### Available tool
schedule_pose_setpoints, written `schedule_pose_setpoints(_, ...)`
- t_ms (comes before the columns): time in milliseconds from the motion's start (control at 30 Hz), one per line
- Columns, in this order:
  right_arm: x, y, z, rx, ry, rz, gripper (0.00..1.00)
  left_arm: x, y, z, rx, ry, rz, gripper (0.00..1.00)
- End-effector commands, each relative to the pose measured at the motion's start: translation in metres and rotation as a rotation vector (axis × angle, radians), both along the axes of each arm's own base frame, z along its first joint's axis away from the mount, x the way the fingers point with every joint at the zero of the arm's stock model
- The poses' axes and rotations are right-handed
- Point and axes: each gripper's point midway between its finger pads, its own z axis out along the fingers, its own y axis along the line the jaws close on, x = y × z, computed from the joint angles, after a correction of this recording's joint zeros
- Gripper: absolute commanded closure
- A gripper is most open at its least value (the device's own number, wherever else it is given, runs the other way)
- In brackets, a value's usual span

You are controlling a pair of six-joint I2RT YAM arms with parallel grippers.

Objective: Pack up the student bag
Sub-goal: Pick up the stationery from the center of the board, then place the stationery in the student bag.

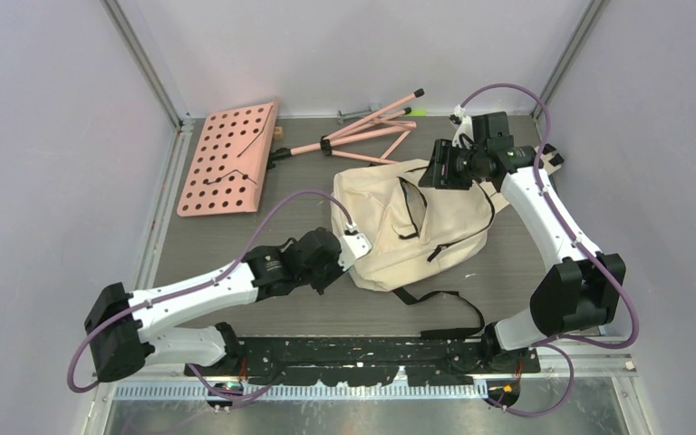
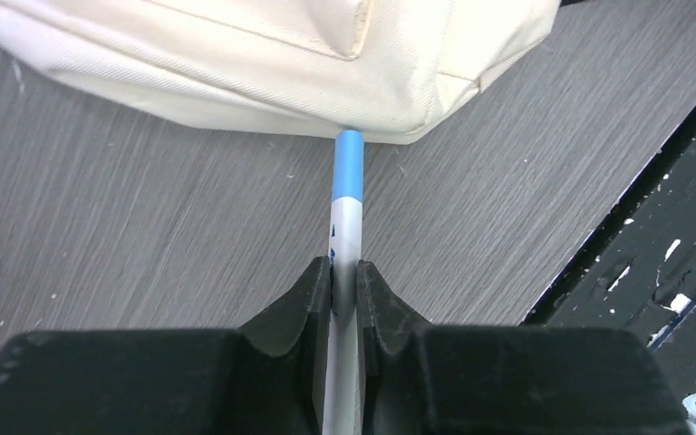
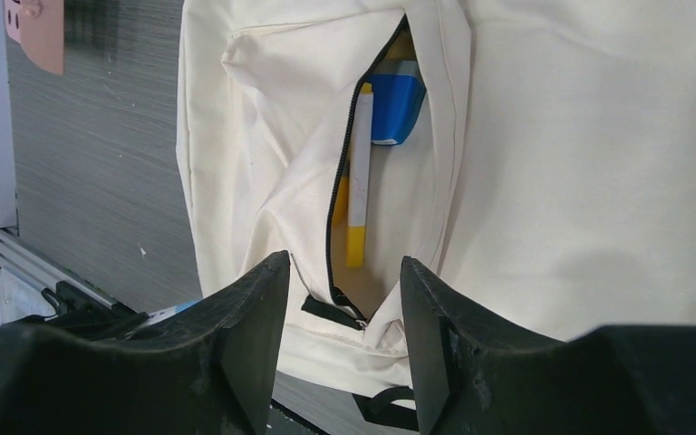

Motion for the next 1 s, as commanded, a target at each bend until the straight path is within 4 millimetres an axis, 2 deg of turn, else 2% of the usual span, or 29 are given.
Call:
schedule_pose_setpoints(0, 0.002, 0.011, 0.037, 0.073, -0.083, 0.039, 0.46, 0.012, 0.014, 0.028, -0.044, -0.065, 0.133, 0.97)
schedule_pose_setpoints(200, -0.007, 0.033, 0.044, 0.168, -0.053, 0.103, 0.46, 0.025, 0.019, 0.074, -0.207, -0.155, 0.251, 1.0)
schedule_pose_setpoints(300, -0.008, 0.036, 0.045, 0.179, -0.051, 0.094, 0.46, 0.034, 0.02, 0.091, -0.254, -0.179, 0.311, 1.0)
schedule_pose_setpoints(367, -0.005, 0.036, 0.046, 0.189, -0.043, 0.057, 0.46, 0.046, 0.021, 0.109, -0.306, -0.221, 0.379, 1.0)
schedule_pose_setpoints(567, 0.006, 0.046, 0.062, 0.337, 0.034, -0.116, 0.46, 0.088, -0.003, 0.17, -0.585, -0.246, 0.546, 1.0)
schedule_pose_setpoints(667, 0.005, 0.064, 0.072, 0.449, 0.101, -0.136, 0.46, 0.101, -0.02, 0.193, -0.701, -0.214, 0.585, 1.0)
schedule_pose_setpoints(833, 0.002, 0.095, 0.093, 0.586, 0.107, -0.08, 0.44, 0.111, -0.041, 0.213, -0.832, -0.174, 0.599, 1.0)
schedule_pose_setpoints(967, 0.0, 0.111, 0.104, 0.626, 0.097, 0.009, 0.43, 0.11, -0.052, 0.21, -0.824, -0.132, 0.583, 1.0)
